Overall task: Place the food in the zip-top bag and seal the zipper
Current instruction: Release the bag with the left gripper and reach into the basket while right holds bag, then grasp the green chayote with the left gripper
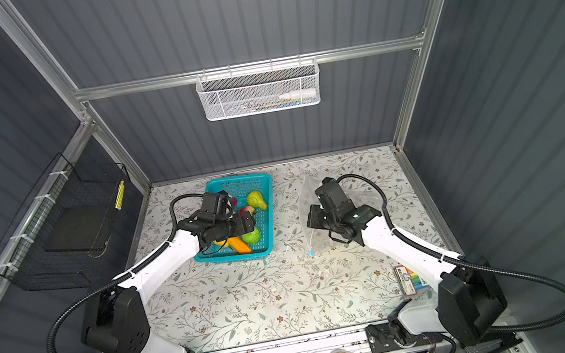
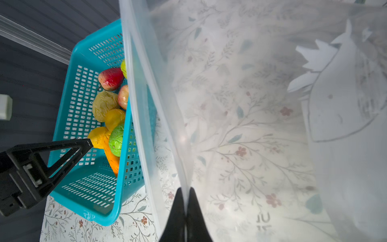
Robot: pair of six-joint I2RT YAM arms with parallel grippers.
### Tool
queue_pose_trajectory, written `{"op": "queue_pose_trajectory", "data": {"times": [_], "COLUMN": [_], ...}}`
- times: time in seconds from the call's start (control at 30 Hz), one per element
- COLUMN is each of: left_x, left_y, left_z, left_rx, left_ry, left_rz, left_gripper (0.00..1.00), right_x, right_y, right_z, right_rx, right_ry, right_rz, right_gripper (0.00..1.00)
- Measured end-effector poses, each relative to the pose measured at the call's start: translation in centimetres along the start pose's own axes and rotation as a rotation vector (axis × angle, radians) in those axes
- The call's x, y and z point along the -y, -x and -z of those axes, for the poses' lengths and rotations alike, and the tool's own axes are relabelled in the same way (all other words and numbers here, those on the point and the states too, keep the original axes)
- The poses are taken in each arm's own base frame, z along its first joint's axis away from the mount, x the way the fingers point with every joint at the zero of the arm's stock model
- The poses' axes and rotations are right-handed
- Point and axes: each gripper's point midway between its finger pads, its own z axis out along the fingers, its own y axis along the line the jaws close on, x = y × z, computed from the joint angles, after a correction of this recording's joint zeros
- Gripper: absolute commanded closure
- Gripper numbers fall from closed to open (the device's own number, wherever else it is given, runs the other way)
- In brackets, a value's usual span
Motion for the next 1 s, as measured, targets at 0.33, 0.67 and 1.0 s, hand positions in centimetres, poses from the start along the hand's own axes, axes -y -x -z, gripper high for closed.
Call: {"op": "queue_pose_trajectory", "data": {"times": [0.33,0.67,1.0], "left_x": [-0.9,-0.7,-0.5], "left_y": [-1.6,-2.6,-2.8], "left_z": [-3.9,-6.7,-7.8], "left_rx": [-0.066,-0.097,-0.110], "left_ry": [0.030,0.034,0.036], "left_rz": [0.002,-0.023,-0.043], "left_gripper": [0.08,0.14,0.37], "right_x": [0.5,0.7,0.8], "right_y": [-1.1,-1.2,-1.5], "right_z": [-0.4,-0.6,-0.7], "right_rx": [-0.027,-0.029,-0.033], "right_ry": [-0.003,-0.004,-0.004], "right_rz": [-0.015,-0.018,-0.018], "right_gripper": [1.00,1.00,1.00]}}
